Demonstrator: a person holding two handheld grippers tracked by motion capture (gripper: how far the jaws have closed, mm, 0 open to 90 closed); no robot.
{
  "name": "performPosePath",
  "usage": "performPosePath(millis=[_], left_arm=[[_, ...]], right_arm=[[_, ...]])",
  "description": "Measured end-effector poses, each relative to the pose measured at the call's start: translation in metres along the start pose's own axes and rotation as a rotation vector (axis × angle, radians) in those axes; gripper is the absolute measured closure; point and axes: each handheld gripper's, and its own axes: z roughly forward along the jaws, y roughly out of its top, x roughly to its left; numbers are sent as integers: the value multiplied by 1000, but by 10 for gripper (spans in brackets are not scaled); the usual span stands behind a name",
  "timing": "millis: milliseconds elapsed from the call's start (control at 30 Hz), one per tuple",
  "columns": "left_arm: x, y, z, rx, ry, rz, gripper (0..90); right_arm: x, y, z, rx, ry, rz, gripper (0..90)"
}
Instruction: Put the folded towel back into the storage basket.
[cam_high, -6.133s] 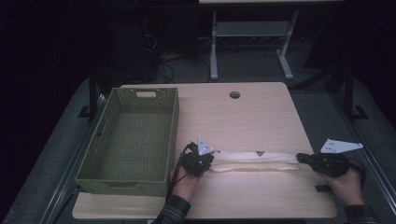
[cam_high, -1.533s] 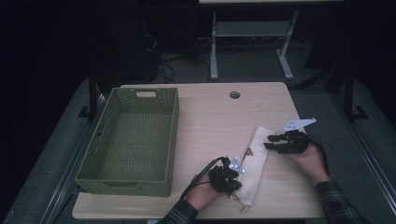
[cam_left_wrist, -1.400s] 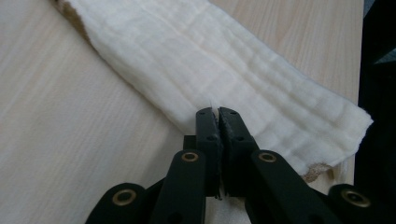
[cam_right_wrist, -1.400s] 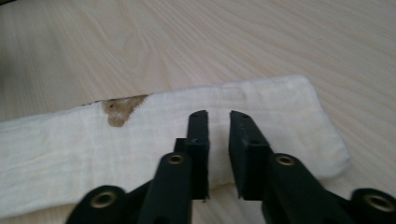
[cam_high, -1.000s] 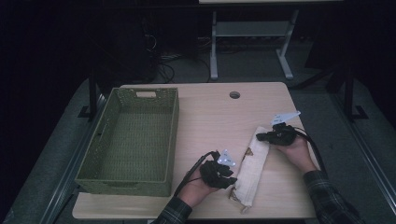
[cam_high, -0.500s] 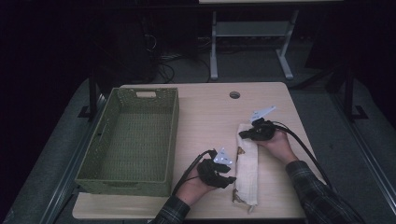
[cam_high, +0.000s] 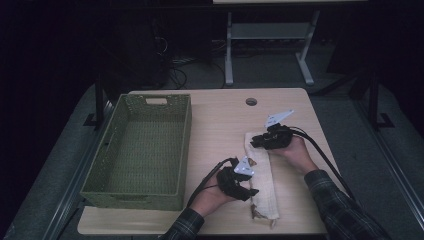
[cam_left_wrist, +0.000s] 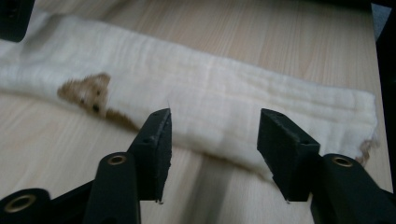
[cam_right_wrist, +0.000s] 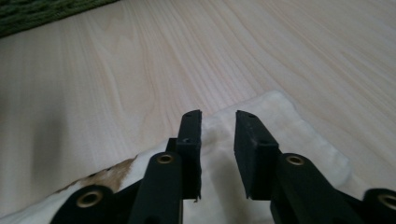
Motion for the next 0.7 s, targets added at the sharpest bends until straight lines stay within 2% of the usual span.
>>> performPosePath(millis=[33, 167, 267, 367, 467, 633, 700], left_arm=[[0, 4, 2, 0, -4, 26, 426], [2, 14, 11, 2, -26, 73, 356], [5, 20, 18, 33, -53, 118, 274], [7, 23, 29, 69, -79, 160, 231], [8, 24, 37, 74, -77, 177, 194], [10, 21, 50, 136, -91, 201, 169], [11, 20, 51, 123, -93, 193, 163]], right_arm=[[-1, 0, -3, -7, 6, -4, 681], [0, -1, -13, -13, 14, -14, 588], [0, 0, -17, -24, 19, -20, 529], [-1, 0, -20, -34, 17, -21, 501], [-2, 0, -20, -33, 13, -25, 482], [-2, 0, -19, -32, 8, -22, 450], [-3, 0, -18, -35, 12, -21, 441]])
